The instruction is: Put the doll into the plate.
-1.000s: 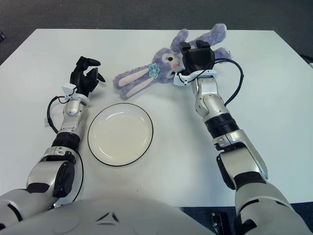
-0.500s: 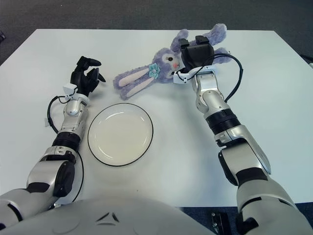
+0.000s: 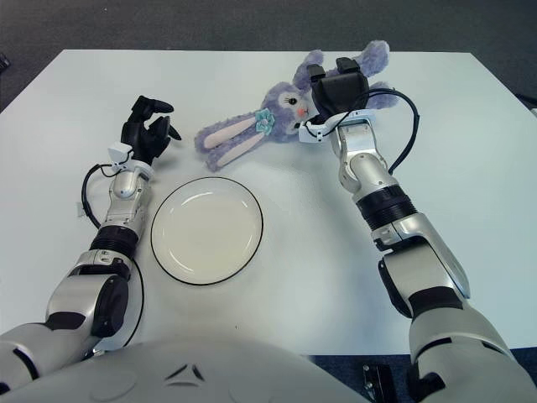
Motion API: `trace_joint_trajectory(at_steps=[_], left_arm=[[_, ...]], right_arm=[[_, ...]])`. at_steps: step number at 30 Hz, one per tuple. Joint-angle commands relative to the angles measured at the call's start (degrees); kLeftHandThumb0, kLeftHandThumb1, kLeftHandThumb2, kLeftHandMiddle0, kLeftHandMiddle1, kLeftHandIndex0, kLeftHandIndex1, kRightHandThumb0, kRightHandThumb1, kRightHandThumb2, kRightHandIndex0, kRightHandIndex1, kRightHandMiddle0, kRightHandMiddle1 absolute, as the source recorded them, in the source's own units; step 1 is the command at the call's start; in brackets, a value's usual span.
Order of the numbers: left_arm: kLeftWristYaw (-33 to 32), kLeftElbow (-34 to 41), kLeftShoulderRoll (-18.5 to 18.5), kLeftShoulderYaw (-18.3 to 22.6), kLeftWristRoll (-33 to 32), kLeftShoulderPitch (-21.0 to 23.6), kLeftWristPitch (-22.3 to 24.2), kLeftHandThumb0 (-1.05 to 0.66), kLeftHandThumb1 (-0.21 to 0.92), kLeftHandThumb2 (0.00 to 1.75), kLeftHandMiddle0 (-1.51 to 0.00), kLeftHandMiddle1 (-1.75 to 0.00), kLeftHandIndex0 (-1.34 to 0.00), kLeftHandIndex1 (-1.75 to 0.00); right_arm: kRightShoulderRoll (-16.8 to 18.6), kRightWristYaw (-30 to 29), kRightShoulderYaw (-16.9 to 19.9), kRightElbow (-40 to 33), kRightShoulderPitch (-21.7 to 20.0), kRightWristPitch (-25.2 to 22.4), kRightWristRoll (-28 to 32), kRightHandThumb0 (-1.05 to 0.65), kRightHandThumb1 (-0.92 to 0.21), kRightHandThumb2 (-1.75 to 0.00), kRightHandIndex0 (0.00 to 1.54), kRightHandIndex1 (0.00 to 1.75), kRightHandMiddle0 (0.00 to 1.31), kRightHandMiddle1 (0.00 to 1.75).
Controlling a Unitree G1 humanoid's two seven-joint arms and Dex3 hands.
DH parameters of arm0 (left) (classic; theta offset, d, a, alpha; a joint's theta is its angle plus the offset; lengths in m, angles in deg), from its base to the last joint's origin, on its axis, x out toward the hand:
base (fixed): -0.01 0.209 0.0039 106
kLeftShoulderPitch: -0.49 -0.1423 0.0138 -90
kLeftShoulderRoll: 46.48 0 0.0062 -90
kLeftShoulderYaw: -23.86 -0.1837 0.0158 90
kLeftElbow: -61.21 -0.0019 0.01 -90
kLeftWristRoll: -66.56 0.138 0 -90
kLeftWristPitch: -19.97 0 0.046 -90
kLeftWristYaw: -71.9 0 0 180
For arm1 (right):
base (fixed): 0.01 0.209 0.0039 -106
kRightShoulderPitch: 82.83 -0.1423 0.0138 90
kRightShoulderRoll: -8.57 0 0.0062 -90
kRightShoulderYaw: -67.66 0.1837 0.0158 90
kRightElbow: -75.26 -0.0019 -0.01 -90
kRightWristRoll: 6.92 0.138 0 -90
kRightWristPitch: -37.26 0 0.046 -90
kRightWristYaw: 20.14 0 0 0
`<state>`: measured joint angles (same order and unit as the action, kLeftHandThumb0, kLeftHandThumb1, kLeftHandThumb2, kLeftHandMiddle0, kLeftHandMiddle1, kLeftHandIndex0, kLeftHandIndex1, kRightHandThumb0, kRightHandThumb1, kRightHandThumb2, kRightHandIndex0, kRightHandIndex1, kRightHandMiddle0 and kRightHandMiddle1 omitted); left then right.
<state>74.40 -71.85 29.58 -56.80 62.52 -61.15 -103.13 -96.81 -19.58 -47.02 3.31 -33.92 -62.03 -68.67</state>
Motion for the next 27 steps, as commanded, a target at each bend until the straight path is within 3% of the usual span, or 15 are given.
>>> trace_joint_trajectory(at_steps=[1, 27], left_arm=[[-0.19, -3.21, -1.19, 0.05, -0.33, -4.45, -1.02, -0.36, 0.92, 0.34, -0.81, -1.72, -0.4, -1.55], [-0.71, -2.01, -1.73, -0.45, -0.15, -5.08, -0.72, -0.36, 0.92, 0.33, -0.82, -1.72, -0.4, -1.54]], right_arm=[[-0.47, 0.89, 0.62, -2.62, -0.66, 1.06, 0.7, -0.79, -0.91, 0.0, 0.13, 0.0, 0.22, 0.0], [2.26, 5.99, -0.31, -7.97, -0.79, 3.61, 1.19, -0.76, -0.87, 0.0, 0.07, 0.0, 0.23, 0.0]])
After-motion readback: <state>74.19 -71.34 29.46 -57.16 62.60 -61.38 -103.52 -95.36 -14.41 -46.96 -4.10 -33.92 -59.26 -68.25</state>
